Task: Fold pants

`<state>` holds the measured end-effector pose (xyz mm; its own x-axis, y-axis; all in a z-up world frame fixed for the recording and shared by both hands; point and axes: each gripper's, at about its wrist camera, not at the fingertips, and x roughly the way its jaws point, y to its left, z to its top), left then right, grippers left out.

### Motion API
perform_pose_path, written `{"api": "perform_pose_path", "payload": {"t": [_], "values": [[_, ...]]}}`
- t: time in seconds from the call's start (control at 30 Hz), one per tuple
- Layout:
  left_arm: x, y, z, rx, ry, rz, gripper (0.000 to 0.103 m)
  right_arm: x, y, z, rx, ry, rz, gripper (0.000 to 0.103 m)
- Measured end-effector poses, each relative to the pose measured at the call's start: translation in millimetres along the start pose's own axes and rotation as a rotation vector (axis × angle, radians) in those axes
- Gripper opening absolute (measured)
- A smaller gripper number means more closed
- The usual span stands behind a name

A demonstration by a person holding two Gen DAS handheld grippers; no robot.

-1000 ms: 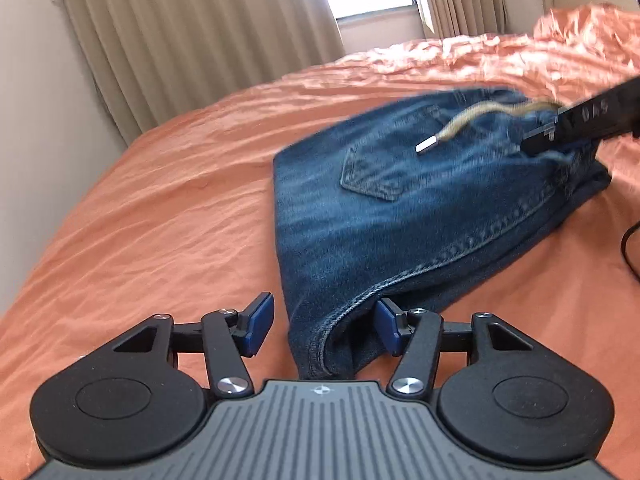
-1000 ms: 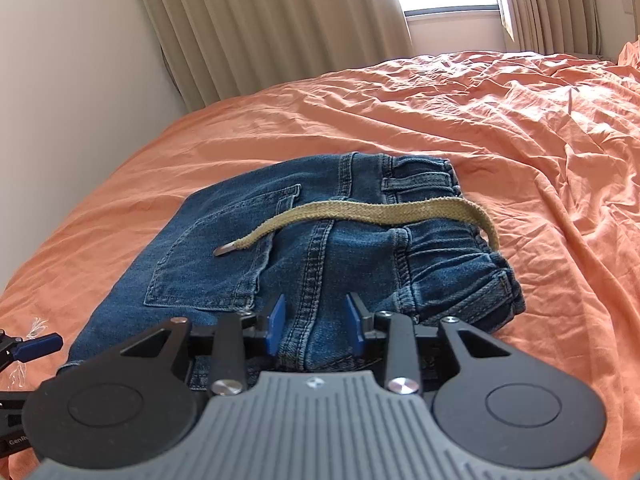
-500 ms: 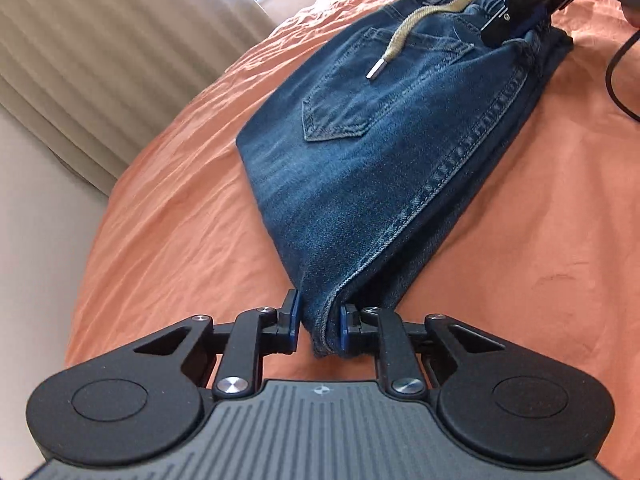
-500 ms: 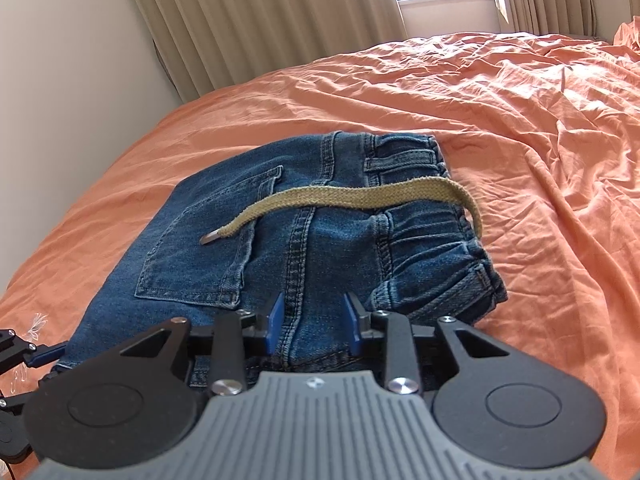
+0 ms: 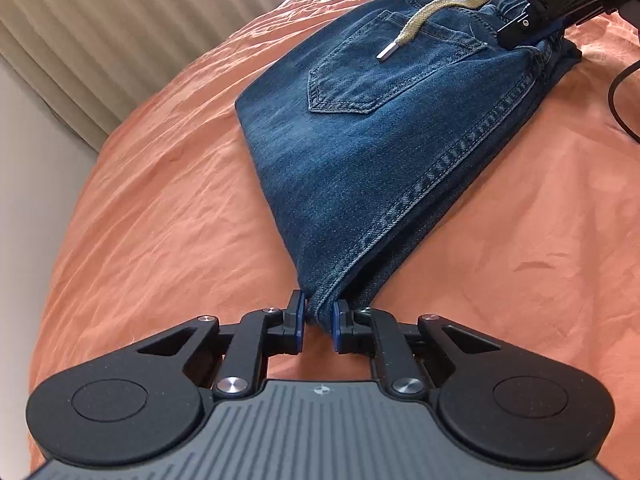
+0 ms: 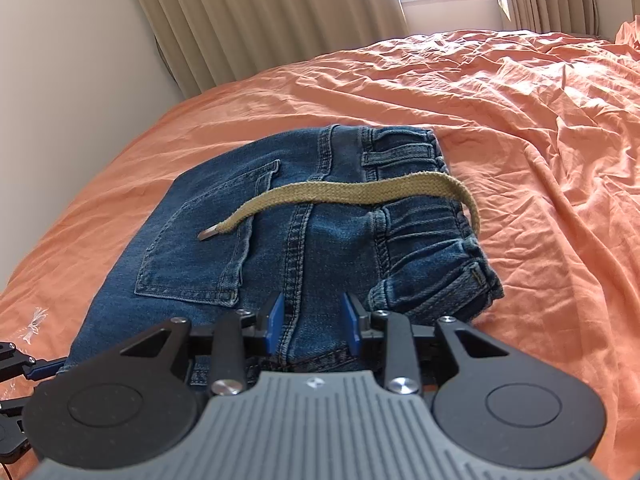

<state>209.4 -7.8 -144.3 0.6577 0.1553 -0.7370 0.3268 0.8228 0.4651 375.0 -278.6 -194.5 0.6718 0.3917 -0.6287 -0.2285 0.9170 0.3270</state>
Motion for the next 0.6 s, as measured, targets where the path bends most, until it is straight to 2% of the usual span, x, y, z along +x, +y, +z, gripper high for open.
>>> {"api": "perform_pose_path", "payload": {"t": [0.2,0.3,0.37,0.43,0.47,0.5,0.6], "values": [[-9.1,2.3,-0.6,-0.025,0.027,-0.027,0.014,-10.4,-1.9,1.3,0.006,0.013,-0.003,0.027],[-14.6,3.7,-7.8,-0.044,0.077,-0.034,0.009,-22.3,-3.7,4.0,0.010,0.014,0.004,0.027],[-19.9,6.8,-16.1,-0.063,0.093,-0.026,0.009,-32.7,-5.0,5.4,0.013,-0.006,-0.005,0.033],[-27.0,15.2,-20.0,-0.116,0.093,-0.035,0.010,-43.9,-9.7,7.8,0.040,-0.044,0.012,0.036],[-30.5,21.4,-19.1,-0.150,0.086,-0.040,0.011,-50.0,-13.1,9.1,0.056,-0.075,0.008,0.045],[-33.4,28.0,-16.5,-0.190,0.073,-0.049,0.013,-54.9,-17.3,11.3,0.074,-0.101,0.001,0.047],[-36.7,55.3,-1.0,-0.372,0.037,-0.121,0.014,-61.8,-40.9,17.0,0.173,-0.144,-0.003,0.054]]}}
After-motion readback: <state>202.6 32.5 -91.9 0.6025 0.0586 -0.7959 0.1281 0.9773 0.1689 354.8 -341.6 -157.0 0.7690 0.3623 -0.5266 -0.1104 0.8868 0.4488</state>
